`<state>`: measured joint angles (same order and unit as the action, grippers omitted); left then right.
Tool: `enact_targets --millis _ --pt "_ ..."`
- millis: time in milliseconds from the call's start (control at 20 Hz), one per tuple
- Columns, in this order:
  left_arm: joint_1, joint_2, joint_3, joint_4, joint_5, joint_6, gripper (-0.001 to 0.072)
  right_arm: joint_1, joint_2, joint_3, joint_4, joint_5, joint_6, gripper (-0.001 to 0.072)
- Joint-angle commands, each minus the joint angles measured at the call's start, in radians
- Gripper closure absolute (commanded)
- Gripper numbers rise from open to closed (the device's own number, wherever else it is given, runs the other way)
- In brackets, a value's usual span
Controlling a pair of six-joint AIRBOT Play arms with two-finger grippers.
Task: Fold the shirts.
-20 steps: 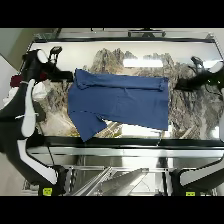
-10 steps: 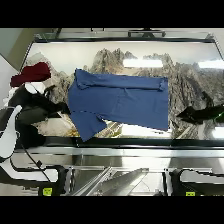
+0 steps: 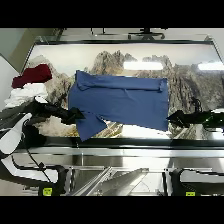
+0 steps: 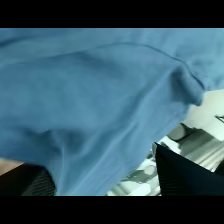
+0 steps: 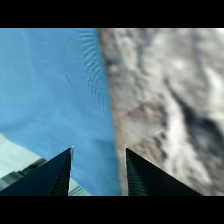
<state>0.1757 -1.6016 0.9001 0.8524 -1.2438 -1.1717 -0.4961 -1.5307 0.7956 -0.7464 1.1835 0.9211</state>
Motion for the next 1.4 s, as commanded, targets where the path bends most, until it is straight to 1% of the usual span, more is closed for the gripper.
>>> enact_targets --millis 0,100,150,200,250,400,450,500,600,750,800,850,950,1000,1100,1150,1250,1350 --pt "-0.038 -0.018 -0.008 -0.078 -0.067 0.042 0.0315 0.055 -0.029 -0.004 -0.008 -0.065 -0.010 0.0300" --pt "-0.038 -0.018 -0.008 -0.092 -0.118 0.050 0.0593 0.079 -0.045 -0.003 0.000 -0.069 -0.010 0.0300" --pt "-0.033 -0.018 -0.002 -0.095 -0.128 0.055 0.0705 0.088 -0.048 -0.003 -0.001 -0.061 -0.010 0.0300" --pt "-0.027 -0.018 0.012 -0.096 -0.138 0.055 0.0705 0.095 -0.048 -0.002 0.001 -0.047 -0.019 0.0302" --pt "-0.021 -0.017 0.030 -0.098 -0.156 0.053 0.0705 0.101 -0.047 0.002 0.000 -0.021 -0.019 0.0343" --pt "-0.022 -0.017 0.117 -0.098 -0.233 0.031 0.0706 0.100 -0.046 0.031 0.000 0.115 -0.035 0.0664" --pt "-0.026 -0.016 0.158 -0.097 -0.259 0.018 0.0707 0.099 -0.040 0.049 0.000 0.154 -0.035 0.0694" --pt "-0.032 -0.008 0.196 -0.097 -0.277 0.005 0.0706 0.098 -0.026 0.065 -0.001 0.168 -0.027 0.0695" --pt "-0.039 0.031 0.265 -0.096 -0.290 -0.021 0.0706 0.090 0.014 0.106 -0.006 0.153 0.013 0.0694" --pt "-0.039 0.149 0.344 -0.092 -0.332 -0.068 0.0705 0.040 0.074 0.181 -0.098 0.146 0.130 0.0695" --pt "-0.037 0.195 0.366 -0.092 -0.343 -0.078 0.0705 0.023 0.094 0.198 -0.126 0.146 0.154 0.0694" --pt "-0.037 0.241 0.390 -0.092 -0.360 -0.098 0.0686 0.008 0.115 0.209 -0.136 0.149 0.161 0.0694" --pt "-0.038 0.321 0.414 -0.080 -0.385 -0.125 0.0687 -0.004 0.163 0.214 -0.140 0.150 0.175 0.0694" --pt "-0.038 0.356 0.412 -0.076 -0.388 -0.133 0.0687 -0.002 0.183 0.213 -0.167 0.158 0.198 0.0694" --pt "-0.047 0.414 0.412 -0.006 -0.388 -0.156 0.0687 0.001 0.208 0.213 -0.226 0.180 0.239 0.0694" --pt "-0.054 0.433 0.412 0.031 -0.389 -0.158 0.0687 0.001 0.216 0.213 -0.230 0.196 0.239 0.0694" --pt "-0.078 0.450 0.405 0.071 -0.386 -0.158 0.0687 0.006 0.225 0.213 -0.207 0.209 0.239 0.0694" --pt "-0.092 0.444 0.369 0.072 -0.356 -0.154 0.0688 0.031 0.230 0.214 -0.153 0.197 0.230 0.0694"
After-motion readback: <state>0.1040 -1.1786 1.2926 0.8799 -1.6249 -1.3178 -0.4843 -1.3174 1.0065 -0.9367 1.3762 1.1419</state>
